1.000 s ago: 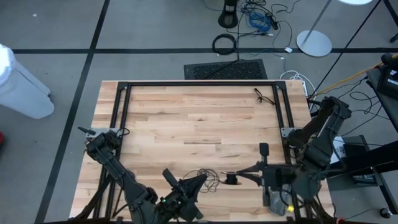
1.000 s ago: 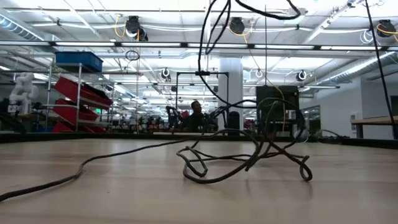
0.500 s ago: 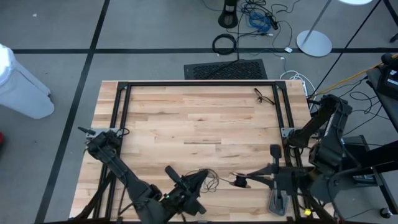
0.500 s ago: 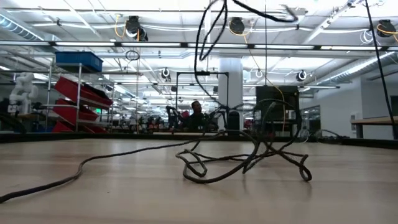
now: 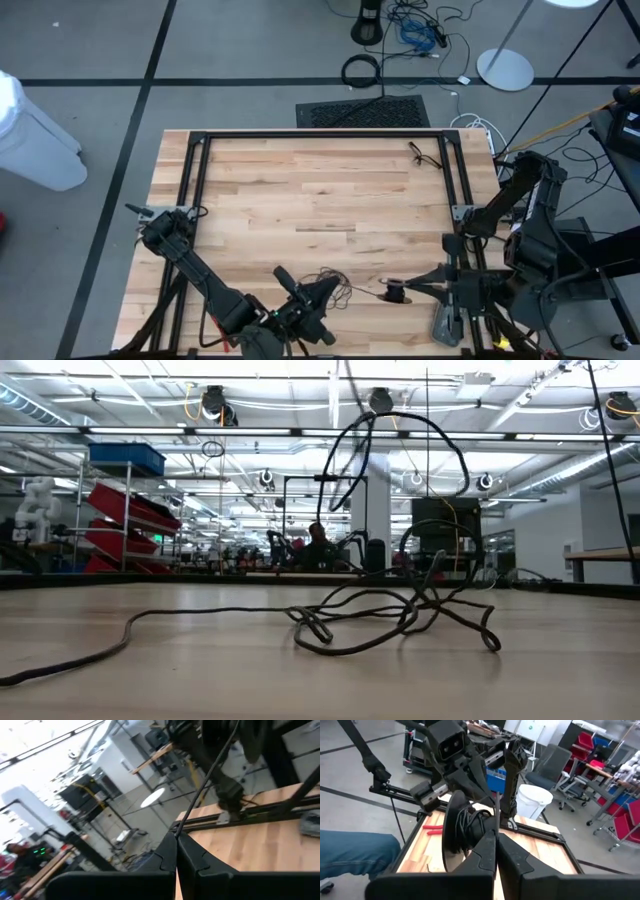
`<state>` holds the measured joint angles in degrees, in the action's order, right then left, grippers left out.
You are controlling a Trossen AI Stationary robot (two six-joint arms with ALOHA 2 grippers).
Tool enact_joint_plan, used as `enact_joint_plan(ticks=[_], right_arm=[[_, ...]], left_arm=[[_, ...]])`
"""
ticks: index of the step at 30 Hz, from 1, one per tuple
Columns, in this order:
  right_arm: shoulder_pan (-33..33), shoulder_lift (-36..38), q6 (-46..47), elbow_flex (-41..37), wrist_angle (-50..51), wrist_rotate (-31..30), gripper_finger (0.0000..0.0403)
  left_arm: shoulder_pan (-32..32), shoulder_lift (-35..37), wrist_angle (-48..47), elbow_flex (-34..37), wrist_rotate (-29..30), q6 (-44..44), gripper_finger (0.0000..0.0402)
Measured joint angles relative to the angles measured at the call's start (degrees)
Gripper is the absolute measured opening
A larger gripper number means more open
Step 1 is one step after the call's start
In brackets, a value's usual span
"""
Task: Coil cords
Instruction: Coil the black wire onto the black spool
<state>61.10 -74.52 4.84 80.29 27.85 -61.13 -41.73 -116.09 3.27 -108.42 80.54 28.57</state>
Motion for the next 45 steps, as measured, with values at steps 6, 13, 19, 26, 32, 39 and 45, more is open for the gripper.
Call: enact_joint_plan(ticks=[6,13,19,26,32,39,45], right_arm=[[-0.02,0.02,5.25,0.00,4.29,0.15,0.0000],[-0.09,0.02,9.82,0.00,7.29,0.07,0.0000],[-0.35,-0.02,16.30,0.00,12.95,0.01,0.0000],[-0.35,-0.04,21.88,-0.49,17.19,0.53,0.0000],[-0.35,-0.04,24.64,-0.55,19.46,1.63,0.0000],[-0.39,-0.09,25.98,-0.58,21.06,1.57,0.0000],[-0.61,-0.20,31.55,-0.61,24.97,1.19,0.0000]], left_arm=[[0.13,0.00,0.04,0.00,-1.70,-1.28,0.0001],[0.08,0.00,-1.05,0.00,-2.12,-1.48,0.0001],[0.60,0.00,-8.11,0.00,-3.28,-8.39,0.0001],[3.41,-0.02,-21.69,0.00,-12.00,-24.99,0.0001],[5.14,-0.02,-24.45,0.00,-16.75,-28.76,0.0001],[7.41,-0.02,-27.82,1.95,-17.11,-28.49,0.0001],[10.34,-0.03,-27.94,3.62,-21.83,-29.30,0.0001]])
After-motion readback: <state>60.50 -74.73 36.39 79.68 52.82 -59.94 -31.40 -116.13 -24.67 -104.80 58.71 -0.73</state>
